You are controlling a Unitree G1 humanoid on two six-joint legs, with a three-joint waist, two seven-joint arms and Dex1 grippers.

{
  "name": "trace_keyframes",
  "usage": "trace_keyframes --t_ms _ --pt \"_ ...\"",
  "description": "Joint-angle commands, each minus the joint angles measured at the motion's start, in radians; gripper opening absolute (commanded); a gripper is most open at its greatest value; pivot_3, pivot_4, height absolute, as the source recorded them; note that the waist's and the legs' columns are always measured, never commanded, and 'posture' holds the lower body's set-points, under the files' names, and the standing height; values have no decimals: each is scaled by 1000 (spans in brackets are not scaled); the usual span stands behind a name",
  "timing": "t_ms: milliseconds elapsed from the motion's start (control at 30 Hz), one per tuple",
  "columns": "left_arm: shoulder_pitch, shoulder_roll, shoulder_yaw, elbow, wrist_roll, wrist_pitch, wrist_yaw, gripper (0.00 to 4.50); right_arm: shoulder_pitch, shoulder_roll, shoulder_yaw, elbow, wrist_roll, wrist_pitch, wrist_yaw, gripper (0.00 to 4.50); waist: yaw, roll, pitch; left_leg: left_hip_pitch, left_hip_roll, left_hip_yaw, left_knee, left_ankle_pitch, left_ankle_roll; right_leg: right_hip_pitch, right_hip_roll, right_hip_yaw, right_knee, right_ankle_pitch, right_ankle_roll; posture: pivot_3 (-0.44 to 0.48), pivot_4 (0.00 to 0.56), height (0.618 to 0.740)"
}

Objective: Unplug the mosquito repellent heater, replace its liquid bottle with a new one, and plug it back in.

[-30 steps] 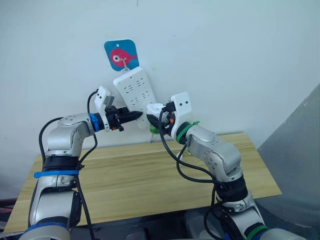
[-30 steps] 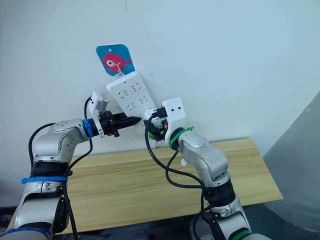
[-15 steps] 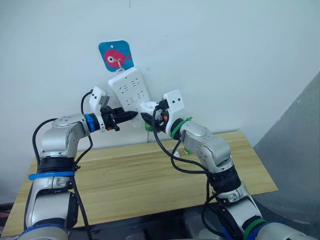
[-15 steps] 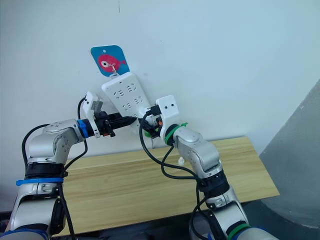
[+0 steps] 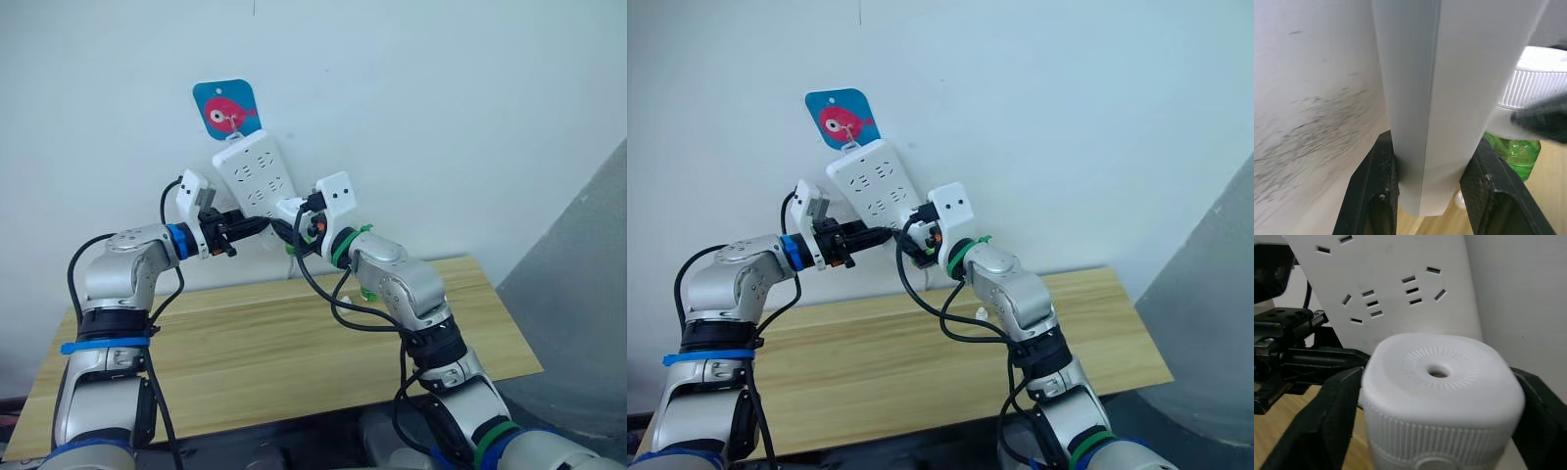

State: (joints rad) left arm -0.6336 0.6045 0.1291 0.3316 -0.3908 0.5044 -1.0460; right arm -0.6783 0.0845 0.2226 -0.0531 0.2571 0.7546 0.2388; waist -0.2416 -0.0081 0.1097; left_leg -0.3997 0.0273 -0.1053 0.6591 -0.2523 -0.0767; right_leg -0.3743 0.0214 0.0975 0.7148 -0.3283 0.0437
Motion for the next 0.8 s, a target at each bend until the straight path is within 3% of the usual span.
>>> trace_keyframes --t_ms 33,333,367,633,800 --pt "-29 8 11 8 0 -51 -3 1302 27 -43 5 -150 19 80 18 4500 8 0 0 0 0 0 -1 0 0 0 -1 0 -1 0 0 -179 72 740" --pt "-46 17 9 89 39 -196 11 1302 142 -289 -3 -450 99 271 137 4500 20 0 0 1 -2 1 -12 0 -1 -2 -5 0 -6 -1 0 -200 64 740" --pt "-47 20 13 97 36 -210 6 2017 145 -307 -4 -465 107 277 146 4500 18 0 0 1 -2 1 -12 0 -1 -2 -5 0 -6 -1 0 -199 62 740" --pt "-29 61 19 123 64 -292 14 4357 132 -390 23 -511 119 219 227 4500 21 -1 -1 1 -1 2 -13 1 0 -2 -3 -1 -7 -2 1 -175 49 740" --pt "56 129 51 50 41 -288 -24 4465 138 -454 56 -509 88 91 292 4500 15 -1 -1 3 -1 3 -13 1 -1 -2 -3 1 -6 -2 1 -141 42 740"
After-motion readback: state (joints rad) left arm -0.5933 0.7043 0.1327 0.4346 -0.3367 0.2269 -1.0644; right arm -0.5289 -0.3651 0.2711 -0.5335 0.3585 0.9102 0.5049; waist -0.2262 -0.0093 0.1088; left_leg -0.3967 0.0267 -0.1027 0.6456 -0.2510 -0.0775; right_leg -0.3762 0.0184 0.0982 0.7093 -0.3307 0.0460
